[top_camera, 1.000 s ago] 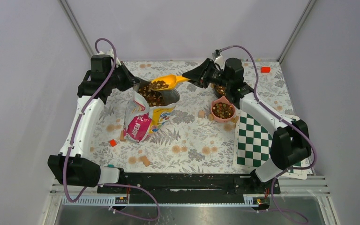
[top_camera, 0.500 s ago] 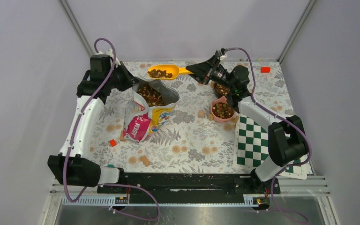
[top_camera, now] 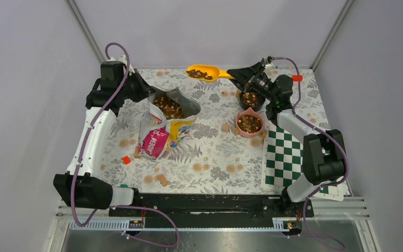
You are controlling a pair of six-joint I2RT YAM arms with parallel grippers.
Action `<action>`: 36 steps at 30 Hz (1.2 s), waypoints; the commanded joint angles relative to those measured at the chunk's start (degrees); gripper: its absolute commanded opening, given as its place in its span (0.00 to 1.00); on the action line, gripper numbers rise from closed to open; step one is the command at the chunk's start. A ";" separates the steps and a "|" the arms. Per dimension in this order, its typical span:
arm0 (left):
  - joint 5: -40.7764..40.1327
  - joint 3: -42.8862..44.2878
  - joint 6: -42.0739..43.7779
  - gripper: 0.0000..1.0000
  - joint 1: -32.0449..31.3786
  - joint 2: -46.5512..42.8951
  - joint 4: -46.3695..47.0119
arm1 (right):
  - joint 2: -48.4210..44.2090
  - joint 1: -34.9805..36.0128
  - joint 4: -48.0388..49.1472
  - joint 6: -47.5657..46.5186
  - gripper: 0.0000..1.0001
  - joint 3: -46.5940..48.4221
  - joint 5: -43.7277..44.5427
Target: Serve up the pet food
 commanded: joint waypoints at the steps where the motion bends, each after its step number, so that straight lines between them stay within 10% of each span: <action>1: 0.27 4.52 -0.07 0.00 0.71 -2.41 6.19 | -3.56 -5.10 2.95 -1.47 0.00 -2.66 -0.22; 21: -0.38 6.76 0.86 0.00 1.13 -1.43 4.79 | -1.91 -31.31 4.74 -9.13 0.00 -15.64 -3.64; 36: -0.29 7.18 0.72 0.00 1.40 -1.16 4.70 | -6.17 -33.96 -26.45 -33.68 0.00 -13.89 7.14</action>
